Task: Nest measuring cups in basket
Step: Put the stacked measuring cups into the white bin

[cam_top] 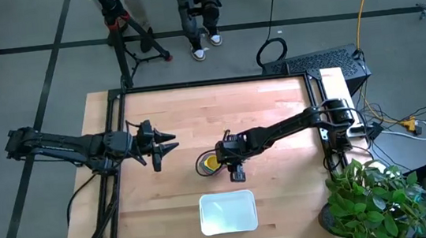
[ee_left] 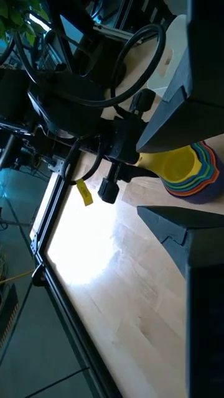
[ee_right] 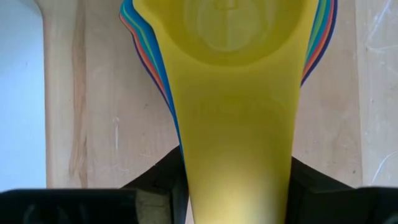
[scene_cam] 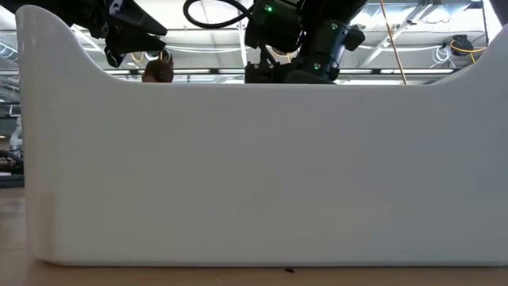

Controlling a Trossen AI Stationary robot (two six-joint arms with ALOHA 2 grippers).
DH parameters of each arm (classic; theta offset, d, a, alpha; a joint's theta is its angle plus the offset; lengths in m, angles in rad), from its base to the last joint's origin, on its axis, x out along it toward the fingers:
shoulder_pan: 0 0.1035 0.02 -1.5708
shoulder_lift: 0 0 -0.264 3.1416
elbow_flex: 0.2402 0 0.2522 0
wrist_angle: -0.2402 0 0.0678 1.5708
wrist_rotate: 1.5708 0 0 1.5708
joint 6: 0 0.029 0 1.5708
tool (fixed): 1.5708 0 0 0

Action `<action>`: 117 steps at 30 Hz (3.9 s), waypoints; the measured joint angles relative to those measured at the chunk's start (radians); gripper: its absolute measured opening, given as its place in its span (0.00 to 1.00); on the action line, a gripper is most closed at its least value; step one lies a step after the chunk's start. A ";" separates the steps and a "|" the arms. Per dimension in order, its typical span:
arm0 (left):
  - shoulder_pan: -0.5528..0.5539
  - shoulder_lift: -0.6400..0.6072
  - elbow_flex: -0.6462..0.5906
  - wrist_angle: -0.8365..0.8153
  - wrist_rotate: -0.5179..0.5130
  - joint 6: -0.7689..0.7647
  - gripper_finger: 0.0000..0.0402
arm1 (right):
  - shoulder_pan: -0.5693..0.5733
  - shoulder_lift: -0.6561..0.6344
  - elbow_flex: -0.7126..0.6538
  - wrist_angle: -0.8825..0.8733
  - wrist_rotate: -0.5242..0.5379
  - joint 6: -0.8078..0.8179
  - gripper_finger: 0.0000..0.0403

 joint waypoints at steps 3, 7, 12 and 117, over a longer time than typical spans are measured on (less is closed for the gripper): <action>0.000 0.000 0.000 0.000 0.000 0.000 0.37 | -0.002 0.000 0.000 -0.002 -0.018 0.003 0.34; 0.000 0.000 0.000 0.000 0.000 0.000 0.37 | -0.002 0.000 0.000 -0.009 -0.026 -0.004 0.34; 0.000 0.000 0.000 0.000 0.000 0.000 0.37 | -0.002 0.000 0.000 -0.016 -0.053 -0.025 0.41; 0.000 0.000 0.000 -0.022 0.000 -0.013 0.37 | -0.034 -0.063 -0.088 0.104 -0.131 -0.037 0.28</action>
